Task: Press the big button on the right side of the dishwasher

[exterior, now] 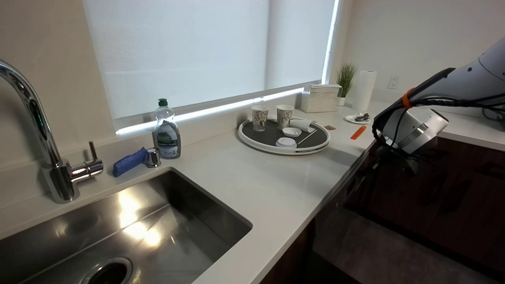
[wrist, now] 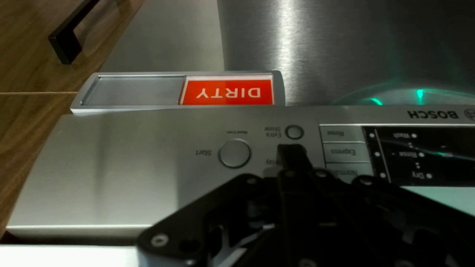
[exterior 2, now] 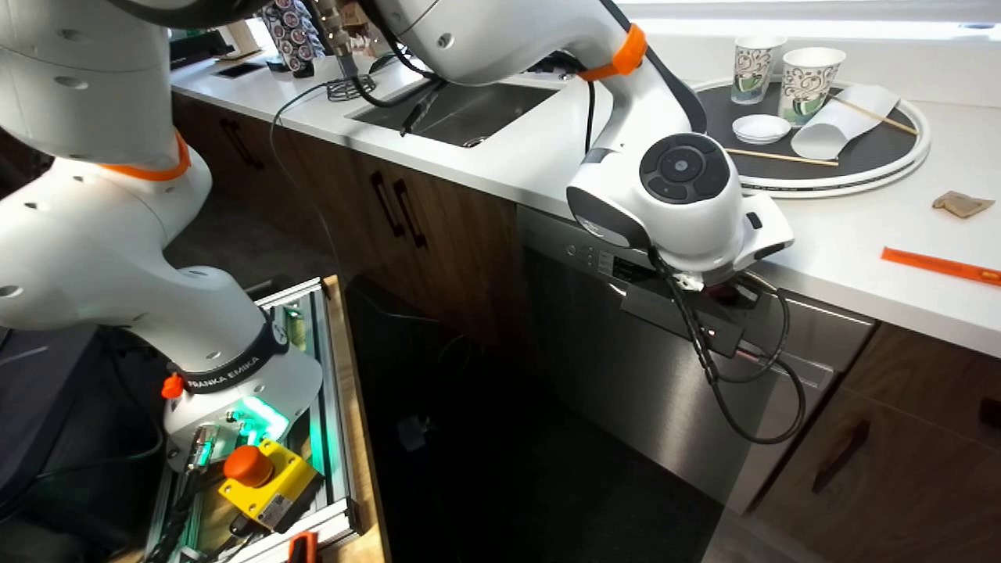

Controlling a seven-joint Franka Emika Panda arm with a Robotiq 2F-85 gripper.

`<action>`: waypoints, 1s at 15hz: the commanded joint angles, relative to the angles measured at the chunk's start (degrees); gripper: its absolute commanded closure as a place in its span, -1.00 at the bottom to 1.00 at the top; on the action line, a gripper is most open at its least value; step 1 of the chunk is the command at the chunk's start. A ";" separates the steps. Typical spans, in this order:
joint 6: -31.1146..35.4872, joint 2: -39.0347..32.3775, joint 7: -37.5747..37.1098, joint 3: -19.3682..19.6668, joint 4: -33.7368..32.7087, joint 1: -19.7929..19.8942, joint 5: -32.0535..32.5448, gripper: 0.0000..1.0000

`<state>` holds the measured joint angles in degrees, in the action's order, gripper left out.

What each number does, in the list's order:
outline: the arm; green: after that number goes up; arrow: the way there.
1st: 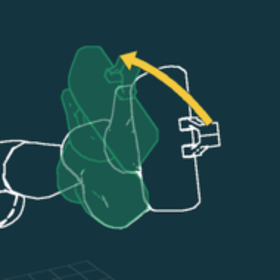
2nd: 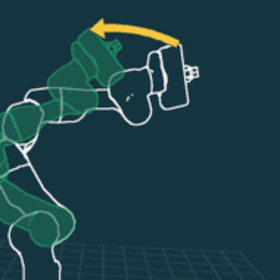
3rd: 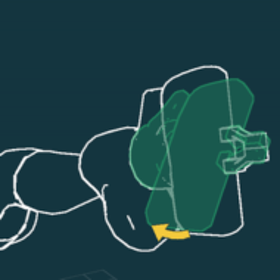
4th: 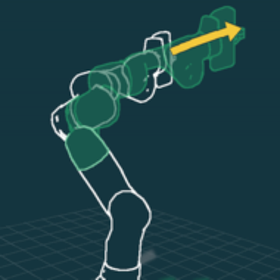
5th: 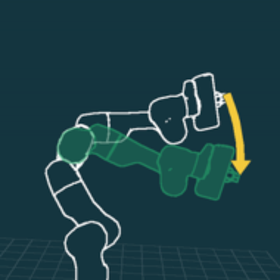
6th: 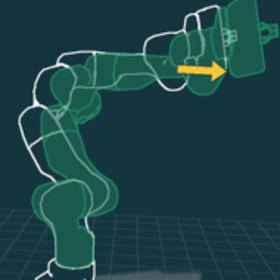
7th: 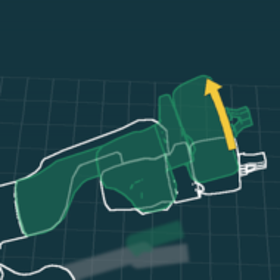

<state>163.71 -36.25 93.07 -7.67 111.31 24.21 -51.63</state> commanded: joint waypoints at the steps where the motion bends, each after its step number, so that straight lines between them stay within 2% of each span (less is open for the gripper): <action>1: -0.31 -1.50 0.77 -2.39 -2.06 1.39 -2.51 1.00; 15: 0.52 -1.51 -3.31 -5.36 -1.84 3.83 -7.49 1.00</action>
<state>163.71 -36.57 89.99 -10.91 111.37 27.56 -56.22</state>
